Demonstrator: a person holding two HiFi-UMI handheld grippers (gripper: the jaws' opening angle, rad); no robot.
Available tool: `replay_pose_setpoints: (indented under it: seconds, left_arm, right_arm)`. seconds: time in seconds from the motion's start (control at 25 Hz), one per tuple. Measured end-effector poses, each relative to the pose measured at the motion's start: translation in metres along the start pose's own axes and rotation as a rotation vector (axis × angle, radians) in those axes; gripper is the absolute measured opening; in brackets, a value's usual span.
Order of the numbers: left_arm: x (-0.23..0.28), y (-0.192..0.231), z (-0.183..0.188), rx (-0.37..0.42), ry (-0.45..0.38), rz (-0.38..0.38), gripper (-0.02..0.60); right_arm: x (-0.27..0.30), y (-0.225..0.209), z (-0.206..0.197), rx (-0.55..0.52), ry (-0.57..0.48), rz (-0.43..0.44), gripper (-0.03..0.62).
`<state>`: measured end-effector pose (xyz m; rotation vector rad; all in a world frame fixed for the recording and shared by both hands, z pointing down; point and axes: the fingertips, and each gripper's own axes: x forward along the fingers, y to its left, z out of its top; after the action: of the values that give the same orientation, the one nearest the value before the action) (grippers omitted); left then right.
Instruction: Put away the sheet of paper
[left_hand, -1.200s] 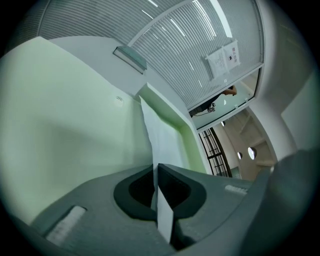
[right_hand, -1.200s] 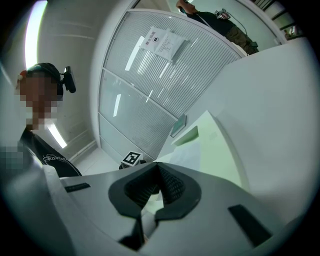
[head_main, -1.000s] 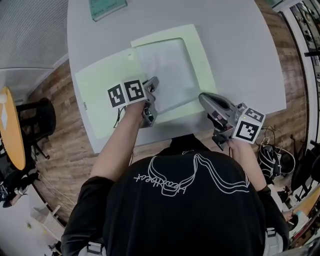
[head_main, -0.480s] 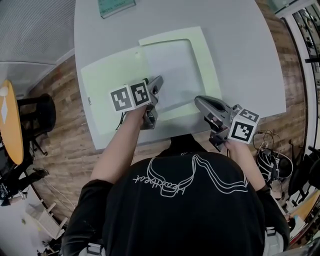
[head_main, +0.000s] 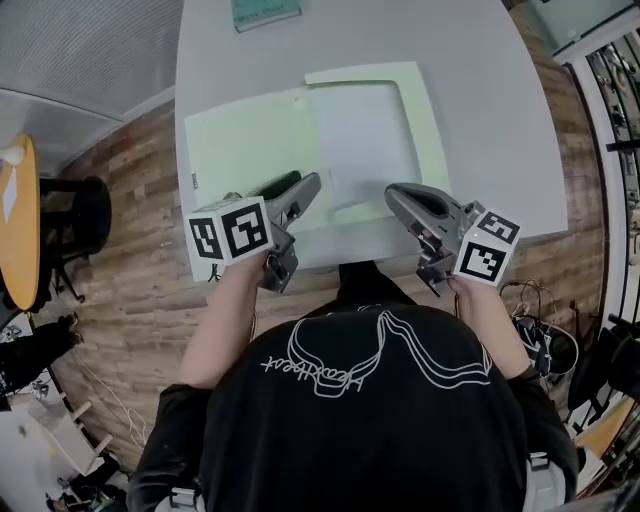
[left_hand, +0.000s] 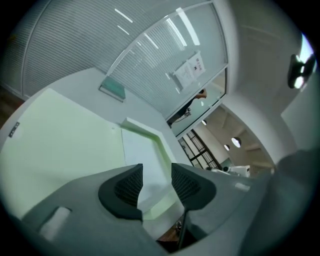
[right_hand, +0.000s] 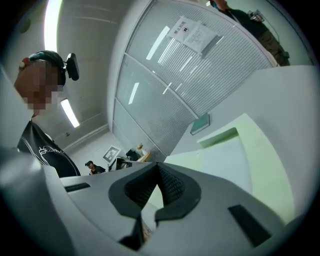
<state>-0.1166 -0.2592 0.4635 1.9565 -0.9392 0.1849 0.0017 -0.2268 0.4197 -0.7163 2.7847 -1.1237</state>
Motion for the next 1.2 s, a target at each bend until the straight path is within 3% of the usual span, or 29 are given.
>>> replay_pose_setpoints:
  seconds: [0.08, 0.2, 0.44, 0.72, 0.88, 1.2]
  left_arm:
    - [-0.020, -0.022, 0.002, 0.042, -0.048, -0.080, 0.163]
    - [-0.042, -0.056, 0.011, 0.134, -0.110, -0.170, 0.043]
    - [-0.068, -0.099, 0.018, 0.323, -0.152, -0.234, 0.016]
    - [-0.081, -0.133, 0.007, 0.563, -0.156, -0.237, 0.012]
    - [-0.083, -0.128, 0.016, 0.565, -0.155, -0.200, 0.012]
    - [-0.089, -0.127, 0.023, 0.524, -0.172, -0.209, 0.012]
  right_arm:
    - [0.005, 0.016, 0.002, -0.032, 0.001, 0.024, 0.008]
    - [0.010, 0.033, 0.009, -0.071, 0.004, 0.047, 0.008]
    - [0.011, 0.063, 0.021, -0.144, 0.008, 0.059, 0.008]
    - [0.005, 0.092, 0.030, -0.245, -0.001, 0.060, 0.008]
    - [0.013, 0.095, 0.036, -0.338, 0.019, 0.030, 0.008]
    - [0.020, 0.098, 0.042, -0.379, 0.040, 0.027, 0.008]
